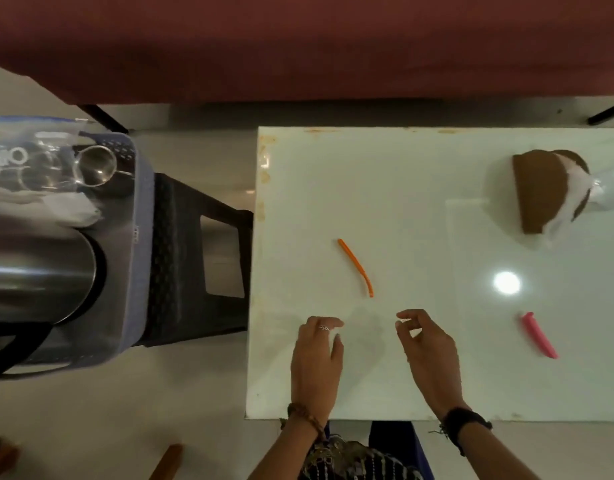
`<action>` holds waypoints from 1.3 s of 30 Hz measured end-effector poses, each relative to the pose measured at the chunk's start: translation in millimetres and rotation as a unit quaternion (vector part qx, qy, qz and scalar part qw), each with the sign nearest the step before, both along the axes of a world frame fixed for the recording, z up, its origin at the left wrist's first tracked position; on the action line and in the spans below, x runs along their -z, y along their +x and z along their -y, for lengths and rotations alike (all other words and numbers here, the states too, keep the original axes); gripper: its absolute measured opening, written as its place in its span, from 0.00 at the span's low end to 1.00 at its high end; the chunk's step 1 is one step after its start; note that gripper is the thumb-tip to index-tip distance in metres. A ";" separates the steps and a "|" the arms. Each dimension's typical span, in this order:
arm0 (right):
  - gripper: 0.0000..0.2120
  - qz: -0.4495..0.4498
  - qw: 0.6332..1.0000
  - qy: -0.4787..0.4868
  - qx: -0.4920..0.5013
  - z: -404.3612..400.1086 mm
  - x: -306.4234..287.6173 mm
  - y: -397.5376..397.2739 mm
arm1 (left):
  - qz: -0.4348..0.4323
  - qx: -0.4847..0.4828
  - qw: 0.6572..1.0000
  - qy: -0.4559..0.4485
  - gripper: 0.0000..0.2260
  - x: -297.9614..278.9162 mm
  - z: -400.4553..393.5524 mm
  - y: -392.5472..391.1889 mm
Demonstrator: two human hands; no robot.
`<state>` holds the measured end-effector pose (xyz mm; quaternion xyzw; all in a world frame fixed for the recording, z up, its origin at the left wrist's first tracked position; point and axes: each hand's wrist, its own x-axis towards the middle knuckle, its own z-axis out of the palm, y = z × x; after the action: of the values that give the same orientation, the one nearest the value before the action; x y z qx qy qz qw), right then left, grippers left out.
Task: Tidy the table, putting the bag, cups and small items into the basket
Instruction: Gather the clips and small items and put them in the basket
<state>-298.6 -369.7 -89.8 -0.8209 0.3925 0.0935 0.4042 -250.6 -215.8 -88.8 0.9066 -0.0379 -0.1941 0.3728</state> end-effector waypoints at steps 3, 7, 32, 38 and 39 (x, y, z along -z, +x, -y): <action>0.06 -0.015 0.998 -0.052 0.036 18.4 2.0 -21.5 | 0.017 -0.103 0.992 0.073 0.15 5.3 13.2 -7.4; 0.14 -0.059 0.995 -0.054 0.065 36.0 11.2 -47.5 | -0.097 -0.285 0.944 0.134 0.27 15.5 22.9 -20.1; 0.14 -0.077 0.996 0.008 0.032 33.1 32.5 -51.3 | 0.006 0.076 0.981 0.177 0.21 46.2 101.9 47.8; 0.14 -0.006 0.989 0.112 0.099 23.7 16.6 -31.0 | -0.014 -0.105 0.994 -0.024 0.11 23.2 88.5 36.9; 0.14 0.025 0.986 0.122 0.112 19.9 9.5 -23.2 | -0.007 -0.132 0.990 -0.056 0.09 16.0 82.7 34.3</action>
<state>-321.8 -389.6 -99.3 -0.7184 0.4572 0.0748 0.5190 -216.4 -298.5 -104.8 0.8798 0.0745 -0.1473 0.4458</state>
